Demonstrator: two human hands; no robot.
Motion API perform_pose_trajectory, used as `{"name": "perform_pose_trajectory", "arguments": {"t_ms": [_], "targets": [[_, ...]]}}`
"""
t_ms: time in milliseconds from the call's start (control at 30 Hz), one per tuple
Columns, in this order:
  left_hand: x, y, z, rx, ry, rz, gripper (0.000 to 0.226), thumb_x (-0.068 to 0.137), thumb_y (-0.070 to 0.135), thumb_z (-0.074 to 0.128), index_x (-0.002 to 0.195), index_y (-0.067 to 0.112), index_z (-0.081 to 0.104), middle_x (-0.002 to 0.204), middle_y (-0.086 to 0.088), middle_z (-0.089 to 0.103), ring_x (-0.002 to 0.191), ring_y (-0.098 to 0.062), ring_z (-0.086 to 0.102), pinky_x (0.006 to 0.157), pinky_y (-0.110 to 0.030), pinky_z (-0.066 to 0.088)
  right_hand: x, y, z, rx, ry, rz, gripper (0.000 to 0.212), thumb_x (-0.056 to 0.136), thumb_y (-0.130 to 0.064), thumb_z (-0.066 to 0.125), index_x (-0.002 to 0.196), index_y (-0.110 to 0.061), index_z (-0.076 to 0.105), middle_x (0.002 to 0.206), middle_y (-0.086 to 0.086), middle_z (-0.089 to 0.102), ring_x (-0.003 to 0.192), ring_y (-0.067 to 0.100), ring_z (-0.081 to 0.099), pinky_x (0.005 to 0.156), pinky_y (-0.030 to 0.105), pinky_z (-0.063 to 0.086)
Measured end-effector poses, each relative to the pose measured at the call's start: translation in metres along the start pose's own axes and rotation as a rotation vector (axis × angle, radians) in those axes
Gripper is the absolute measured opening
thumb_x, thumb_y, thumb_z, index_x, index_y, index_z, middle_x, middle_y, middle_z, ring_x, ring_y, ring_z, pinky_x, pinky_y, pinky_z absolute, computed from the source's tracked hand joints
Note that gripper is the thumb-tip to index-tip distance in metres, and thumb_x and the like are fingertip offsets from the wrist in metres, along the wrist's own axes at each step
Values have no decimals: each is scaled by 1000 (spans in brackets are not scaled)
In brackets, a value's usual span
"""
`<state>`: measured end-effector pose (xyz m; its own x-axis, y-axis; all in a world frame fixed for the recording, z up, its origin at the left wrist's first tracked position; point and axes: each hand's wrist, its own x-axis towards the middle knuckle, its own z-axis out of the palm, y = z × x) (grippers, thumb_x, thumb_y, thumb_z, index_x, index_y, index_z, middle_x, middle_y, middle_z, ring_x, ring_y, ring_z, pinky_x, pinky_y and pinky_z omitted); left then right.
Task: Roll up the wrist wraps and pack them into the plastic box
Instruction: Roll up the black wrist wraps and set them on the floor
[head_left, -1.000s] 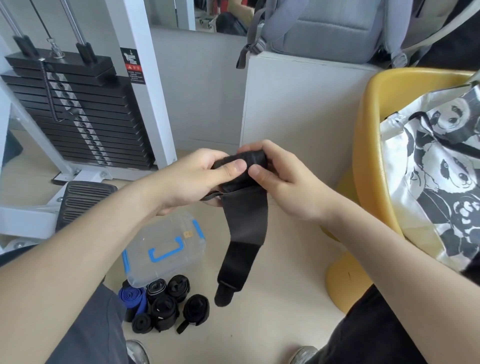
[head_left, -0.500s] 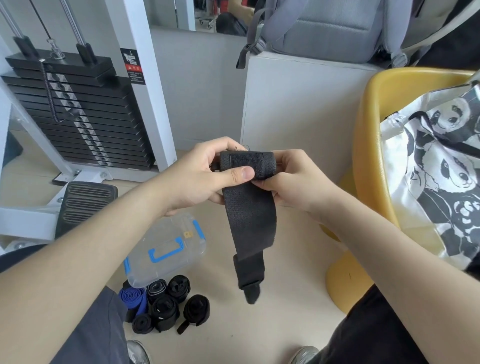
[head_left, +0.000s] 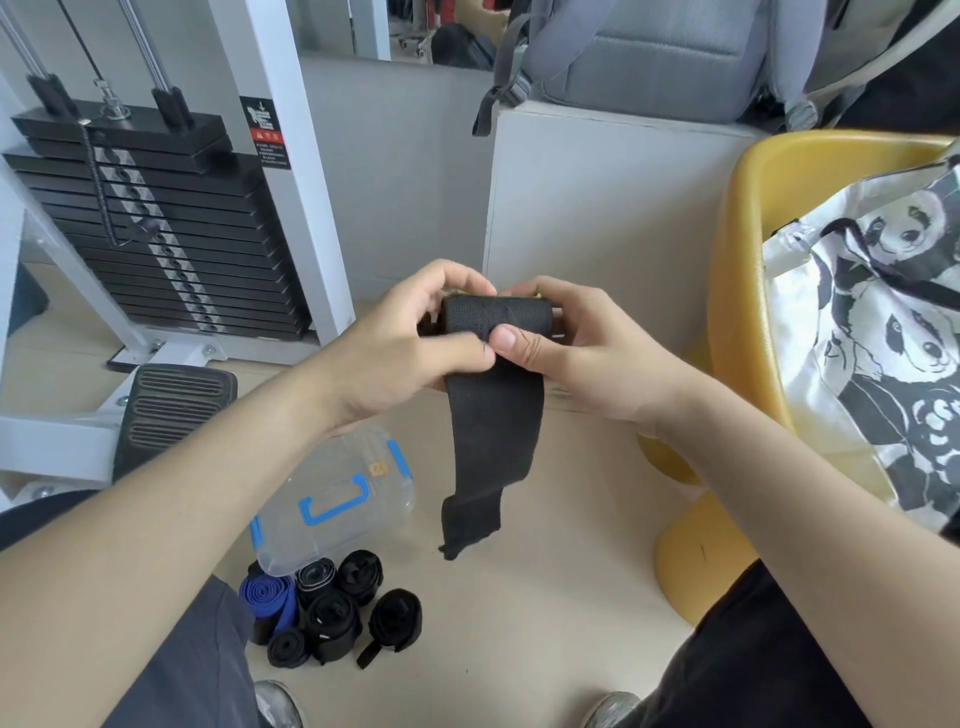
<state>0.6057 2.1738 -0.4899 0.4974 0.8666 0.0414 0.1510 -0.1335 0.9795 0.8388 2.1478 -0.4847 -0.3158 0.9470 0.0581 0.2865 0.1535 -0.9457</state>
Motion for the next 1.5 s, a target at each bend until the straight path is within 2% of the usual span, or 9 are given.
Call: {"name": "perform_pose_trajectory", "arguments": {"t_ms": [100, 267, 467, 633, 833, 1067, 1167, 1267, 1500], "targets": [[2, 1, -3, -149, -132, -141, 51, 93, 49, 73, 131, 16, 70, 122, -4, 80, 113, -25, 79, 91, -44, 67, 0, 1, 0, -24, 65, -58, 29, 96, -16, 84, 120, -16, 68, 102, -2, 79, 93, 12, 75, 83, 31, 62], [1, -4, -3, 11, -61, -7, 18, 99, 29, 81, 116, 23, 80, 110, -5, 82, 106, -22, 81, 81, -37, 68, -2, 3, -3, -21, 61, -64, 44, 84, 1, 90, 119, -15, 67, 104, 1, 78, 86, 12, 74, 76, 27, 60], [1, -7, -3, 97, 36, 111, 38, 87, 22, 93, 121, 32, 80, 109, 3, 82, 106, -15, 79, 88, -41, 68, 0, 0, -7, -93, 75, -33, 30, 98, -33, 81, 120, -16, 71, 106, 5, 80, 93, 16, 76, 90, 41, 63], [-1, -7, -3, 187, 132, 225, 51, 82, 22, 97, 128, 28, 75, 114, 7, 80, 106, -15, 77, 95, -33, 63, 2, 3, -3, -9, 17, -18, 25, 105, -30, 72, 124, -13, 69, 96, -4, 74, 92, 14, 71, 82, 34, 57], [2, -3, -1, -138, -26, -37, 50, 100, 53, 74, 138, 20, 67, 127, -7, 78, 113, -25, 79, 87, -42, 67, 3, 2, -4, -62, 49, -91, 40, 95, -16, 84, 131, -17, 67, 112, 6, 82, 105, 19, 78, 88, 33, 63], [3, -7, 4, -35, 24, 74, 26, 106, 27, 70, 129, 15, 73, 112, -5, 82, 105, -22, 81, 79, -37, 68, 0, -2, -3, 67, -36, -26, 41, 102, -23, 76, 137, -15, 56, 117, 9, 77, 107, 25, 76, 91, 44, 64], [2, -8, 7, 24, 76, 154, 33, 101, 16, 78, 133, 23, 74, 117, 0, 81, 110, -21, 79, 82, -44, 69, -1, -5, -4, 168, -49, 88, 41, 104, -42, 66, 138, -21, 57, 127, 11, 75, 116, 30, 76, 91, 49, 64], [1, -9, 7, 87, 122, 208, 42, 95, 15, 86, 133, 27, 74, 120, 7, 81, 117, -14, 77, 95, -43, 66, 0, -4, -2, 197, 17, 55, 33, 108, -32, 65, 133, -12, 56, 120, 16, 76, 108, 31, 77, 85, 47, 64], [3, -4, 4, -216, -73, -59, 44, 107, 46, 64, 129, 10, 73, 120, -15, 78, 110, -30, 78, 84, -48, 67, -3, -1, -3, 64, -3, -49, 34, 105, -14, 71, 134, -13, 52, 105, 3, 77, 94, 17, 75, 73, 36, 64]]}}
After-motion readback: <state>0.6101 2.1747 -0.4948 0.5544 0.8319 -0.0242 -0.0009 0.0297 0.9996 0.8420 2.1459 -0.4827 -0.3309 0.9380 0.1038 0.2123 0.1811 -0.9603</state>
